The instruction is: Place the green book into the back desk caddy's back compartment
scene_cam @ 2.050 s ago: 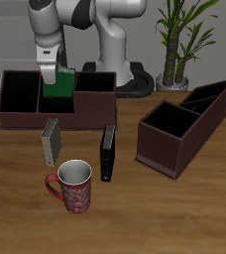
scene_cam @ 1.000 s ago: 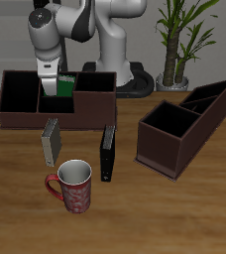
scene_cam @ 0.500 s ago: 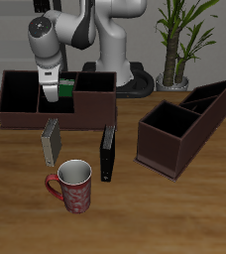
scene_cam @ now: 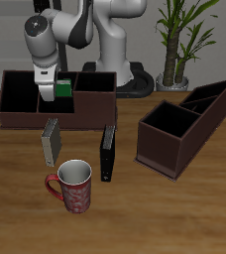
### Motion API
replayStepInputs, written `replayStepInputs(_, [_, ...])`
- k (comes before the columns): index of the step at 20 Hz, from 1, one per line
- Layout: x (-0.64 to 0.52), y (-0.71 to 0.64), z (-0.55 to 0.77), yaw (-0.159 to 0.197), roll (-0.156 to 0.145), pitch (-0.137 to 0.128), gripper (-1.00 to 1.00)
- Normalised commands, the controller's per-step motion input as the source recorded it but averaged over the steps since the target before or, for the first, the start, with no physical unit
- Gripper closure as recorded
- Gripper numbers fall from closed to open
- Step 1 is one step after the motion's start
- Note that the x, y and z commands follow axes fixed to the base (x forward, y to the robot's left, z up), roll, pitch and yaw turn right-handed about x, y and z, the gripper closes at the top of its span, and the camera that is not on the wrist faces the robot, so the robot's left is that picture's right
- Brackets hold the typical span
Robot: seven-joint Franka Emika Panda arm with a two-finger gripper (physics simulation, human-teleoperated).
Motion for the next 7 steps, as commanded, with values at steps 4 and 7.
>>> replayStepInputs(4, [-0.04,0.00,-0.03,-0.011,0.008,0.012,-1.00])
replayStepInputs(7, [0.03,0.06,0.16,-0.059,-0.001,-0.031,-1.00])
